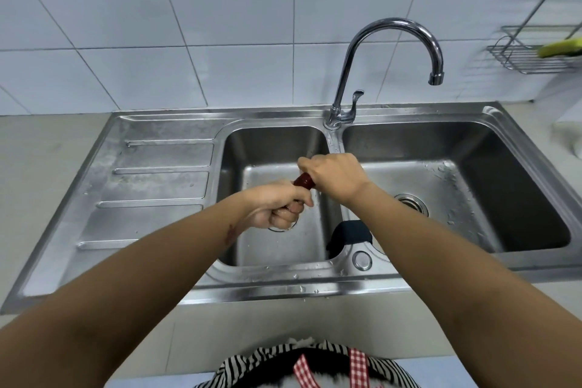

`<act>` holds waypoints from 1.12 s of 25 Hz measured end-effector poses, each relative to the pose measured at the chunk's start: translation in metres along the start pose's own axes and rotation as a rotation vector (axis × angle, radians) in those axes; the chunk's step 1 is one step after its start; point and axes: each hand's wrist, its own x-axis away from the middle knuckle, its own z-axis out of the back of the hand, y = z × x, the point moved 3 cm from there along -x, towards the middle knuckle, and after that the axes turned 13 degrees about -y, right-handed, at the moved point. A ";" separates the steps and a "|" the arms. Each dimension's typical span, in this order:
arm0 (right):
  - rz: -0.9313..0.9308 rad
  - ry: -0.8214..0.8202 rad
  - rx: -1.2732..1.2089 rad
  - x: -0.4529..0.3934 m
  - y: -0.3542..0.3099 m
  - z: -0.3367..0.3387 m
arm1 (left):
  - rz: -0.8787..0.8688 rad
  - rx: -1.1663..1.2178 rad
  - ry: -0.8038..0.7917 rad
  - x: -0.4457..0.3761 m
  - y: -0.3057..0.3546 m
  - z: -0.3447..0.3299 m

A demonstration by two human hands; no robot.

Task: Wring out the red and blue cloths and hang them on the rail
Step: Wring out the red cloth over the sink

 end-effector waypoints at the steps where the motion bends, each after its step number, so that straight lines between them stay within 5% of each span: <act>1: -0.004 0.086 -0.006 0.001 0.002 0.004 | -0.040 0.117 -0.037 0.002 0.001 -0.006; 4: -0.030 0.308 -0.046 -0.002 0.004 0.022 | -0.172 0.367 -0.130 0.009 0.010 -0.020; 7: -0.037 0.331 -0.069 -0.008 0.005 0.029 | -0.265 0.398 -0.085 0.010 0.017 -0.018; 9: -0.107 0.195 -0.121 -0.011 0.006 0.027 | -0.278 0.165 0.049 0.011 0.021 -0.006; 12: -0.235 -0.108 -0.261 -0.018 0.008 0.010 | -0.136 -0.485 0.325 0.010 0.030 0.027; 16: -0.233 -0.668 -0.992 -0.016 -0.001 -0.008 | 0.034 -1.305 0.637 0.003 0.032 0.055; 19: -0.223 -0.798 -1.548 -0.008 0.003 -0.002 | -0.087 -1.473 0.760 0.005 0.032 0.060; 25: -0.211 -0.752 -2.025 0.000 0.014 0.000 | -0.548 -1.689 0.845 0.018 0.055 0.051; 28: -0.128 -0.838 -2.238 0.005 0.000 0.003 | -0.562 -1.660 0.789 0.021 0.066 0.046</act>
